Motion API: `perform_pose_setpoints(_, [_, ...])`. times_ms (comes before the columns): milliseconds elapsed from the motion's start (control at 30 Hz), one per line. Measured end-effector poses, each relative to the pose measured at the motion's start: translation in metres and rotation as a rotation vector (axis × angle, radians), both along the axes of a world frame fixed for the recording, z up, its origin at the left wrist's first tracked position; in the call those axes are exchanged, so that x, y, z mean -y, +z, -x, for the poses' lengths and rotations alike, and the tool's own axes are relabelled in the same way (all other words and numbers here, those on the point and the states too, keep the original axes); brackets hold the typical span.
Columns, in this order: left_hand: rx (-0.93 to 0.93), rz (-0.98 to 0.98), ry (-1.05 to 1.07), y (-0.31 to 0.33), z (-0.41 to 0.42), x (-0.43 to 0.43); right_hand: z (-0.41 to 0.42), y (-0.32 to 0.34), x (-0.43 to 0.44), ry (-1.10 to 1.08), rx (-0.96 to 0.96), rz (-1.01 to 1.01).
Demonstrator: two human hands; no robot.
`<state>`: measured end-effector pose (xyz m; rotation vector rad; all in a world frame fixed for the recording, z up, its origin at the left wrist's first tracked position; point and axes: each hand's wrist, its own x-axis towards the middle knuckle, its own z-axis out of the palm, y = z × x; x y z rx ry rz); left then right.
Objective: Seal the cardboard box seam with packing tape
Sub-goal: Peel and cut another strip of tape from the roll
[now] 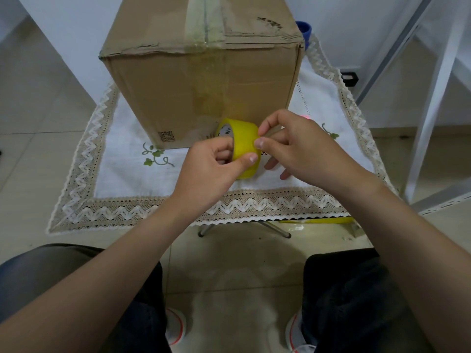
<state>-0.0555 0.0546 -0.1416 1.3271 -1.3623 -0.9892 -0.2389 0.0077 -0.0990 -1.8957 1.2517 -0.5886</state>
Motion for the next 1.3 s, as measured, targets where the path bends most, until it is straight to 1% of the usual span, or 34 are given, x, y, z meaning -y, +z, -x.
perform_pose_setpoints(133, [0.022, 0.001, 0.021, -0.0016, 0.0022, -0.0006, 0.0007, -0.0008, 0.0010, -0.009, 0.009, -0.013])
perform_pose_setpoints(333, [0.060, 0.004, 0.023, -0.0022, 0.0033, -0.0015, 0.0021, -0.0009, 0.0026, 0.001, 0.016, -0.089])
perform_pose_setpoints(667, [0.057, -0.012, 0.026, -0.0007, 0.0040, -0.0019, 0.0017, 0.0008, -0.0032, -0.014, -0.009, 0.000])
perform_pose_setpoints(867, [0.058, -0.017, 0.023, -0.0011, 0.0046, -0.0015, 0.0020, 0.0016, -0.0011, -0.048, 0.002, -0.017])
perform_pose_setpoints(1067, [0.066, -0.015, 0.024, -0.0017, 0.0042, -0.0018, 0.0018, 0.0003, 0.0001, -0.029, -0.012, -0.025])
perform_pose_setpoints(1300, [0.063, -0.003, 0.013, -0.0028, 0.0023, -0.0012, 0.0013, -0.0002, -0.0032, -0.020, -0.040, 0.067])
